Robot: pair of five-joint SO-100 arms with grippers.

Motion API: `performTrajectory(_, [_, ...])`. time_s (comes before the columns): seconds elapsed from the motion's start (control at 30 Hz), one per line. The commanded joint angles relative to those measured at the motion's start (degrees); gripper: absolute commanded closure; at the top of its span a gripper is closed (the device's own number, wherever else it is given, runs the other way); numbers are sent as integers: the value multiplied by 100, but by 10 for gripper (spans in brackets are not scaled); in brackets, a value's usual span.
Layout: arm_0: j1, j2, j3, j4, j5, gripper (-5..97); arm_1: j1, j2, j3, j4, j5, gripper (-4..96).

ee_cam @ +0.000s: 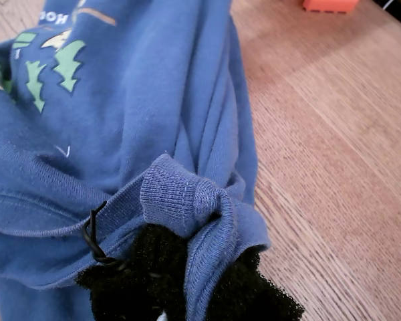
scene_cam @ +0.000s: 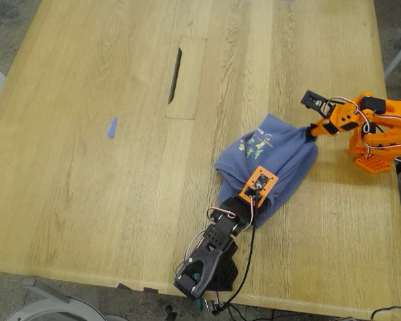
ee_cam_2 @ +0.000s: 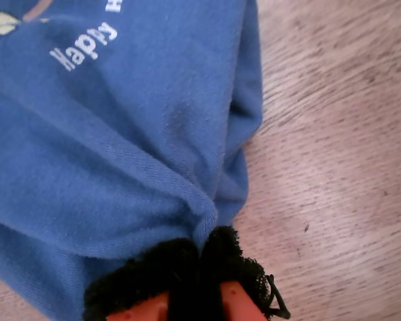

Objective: Fold a T-shirt

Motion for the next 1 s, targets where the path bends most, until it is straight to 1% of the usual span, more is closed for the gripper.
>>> performTrajectory(0.0, [-246, 439, 26, 141, -18, 915, -18, 88, -325, 378, 35, 913])
performTrajectory(0.17, [-571, 527, 123, 202, -18, 889, -44, 97, -237, 606, 62, 913])
performTrajectory(0.3, [-615, 527, 44, 404, -35, 856, -176, 123, -325, 1213, 141, 913])
performTrajectory(0.4, [-501, 527, -53, 536, -220, 811, -316, 141, -439, 1529, 193, 913])
performTrajectory(0.43, [-431, 527, -88, 554, -387, 793, -360, 141, -475, 1600, 202, 913])
performTrajectory(0.47, [-316, 527, -141, 563, -756, 755, -413, 132, -510, 1670, 220, 912])
performTrajectory(0.57, [9, 527, -290, 642, -1503, 690, -510, 123, -580, 1907, 299, 847])
performTrajectory(0.63, [123, 475, -360, 712, -1846, 657, -580, 132, -624, 2092, 352, 808])
performTrajectory(0.7, [149, 448, -431, 888, -2074, 618, -642, 158, -668, 2268, 404, 779])
performTrajectory(0.8, [149, 396, -545, 1028, -2566, 568, -677, 202, -756, 2514, 457, 765])
performTrajectory(0.97, [149, -35, -940, 1450, -2979, 524, -694, 202, -984, 2865, 536, 765])
